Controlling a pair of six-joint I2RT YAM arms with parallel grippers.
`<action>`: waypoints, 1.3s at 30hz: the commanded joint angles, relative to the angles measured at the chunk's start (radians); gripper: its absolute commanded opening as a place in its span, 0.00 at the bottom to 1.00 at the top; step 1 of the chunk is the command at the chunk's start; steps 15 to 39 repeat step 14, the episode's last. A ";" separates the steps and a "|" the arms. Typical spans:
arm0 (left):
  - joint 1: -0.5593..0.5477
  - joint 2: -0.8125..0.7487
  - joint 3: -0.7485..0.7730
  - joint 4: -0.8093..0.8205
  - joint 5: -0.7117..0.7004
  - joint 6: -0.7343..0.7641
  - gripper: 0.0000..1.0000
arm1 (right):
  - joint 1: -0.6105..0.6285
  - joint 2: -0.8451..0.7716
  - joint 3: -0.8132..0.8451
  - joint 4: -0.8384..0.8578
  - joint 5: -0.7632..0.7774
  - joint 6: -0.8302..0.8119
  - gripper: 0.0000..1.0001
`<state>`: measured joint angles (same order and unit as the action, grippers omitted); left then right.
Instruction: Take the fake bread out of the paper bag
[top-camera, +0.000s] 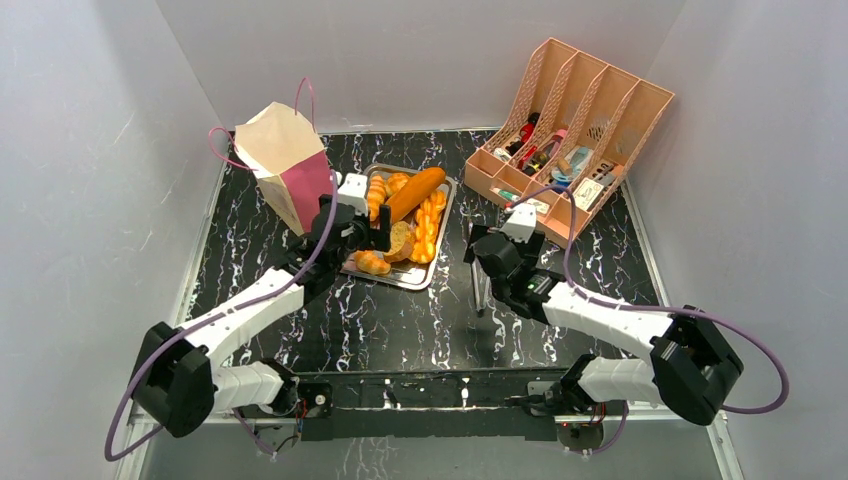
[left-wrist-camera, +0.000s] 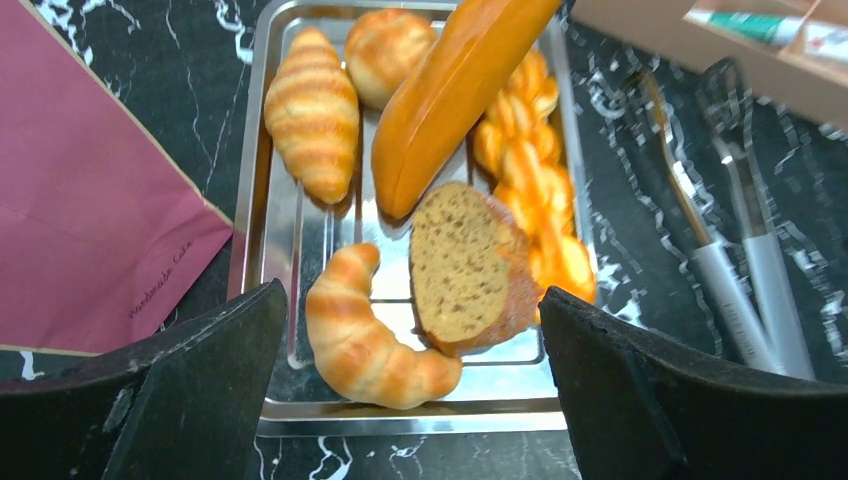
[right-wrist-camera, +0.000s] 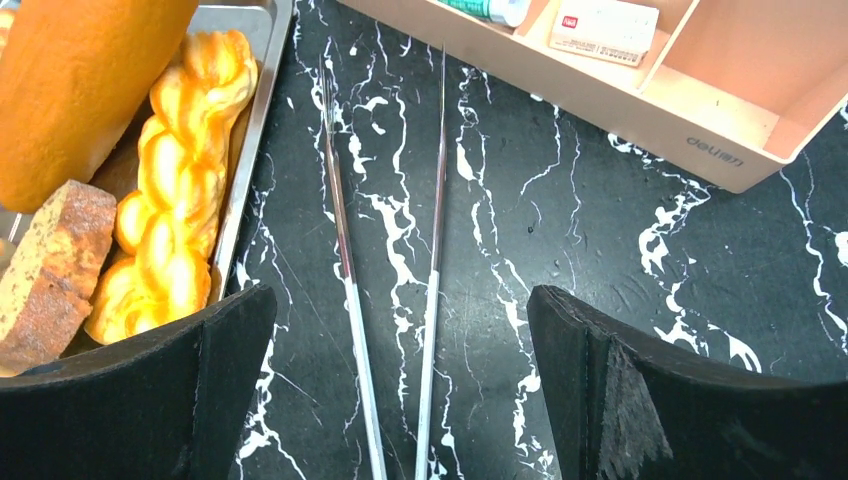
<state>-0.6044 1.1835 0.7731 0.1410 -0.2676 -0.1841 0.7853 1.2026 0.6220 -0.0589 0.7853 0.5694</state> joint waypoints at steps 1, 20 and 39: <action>0.000 0.005 -0.056 0.095 -0.040 0.062 0.98 | 0.005 0.027 0.094 -0.047 0.064 -0.015 0.98; 0.001 -0.032 -0.116 0.119 -0.081 0.079 0.98 | 0.006 -0.050 0.030 -0.013 0.035 -0.058 0.98; 0.001 -0.032 -0.116 0.119 -0.081 0.079 0.98 | 0.006 -0.050 0.030 -0.013 0.035 -0.058 0.98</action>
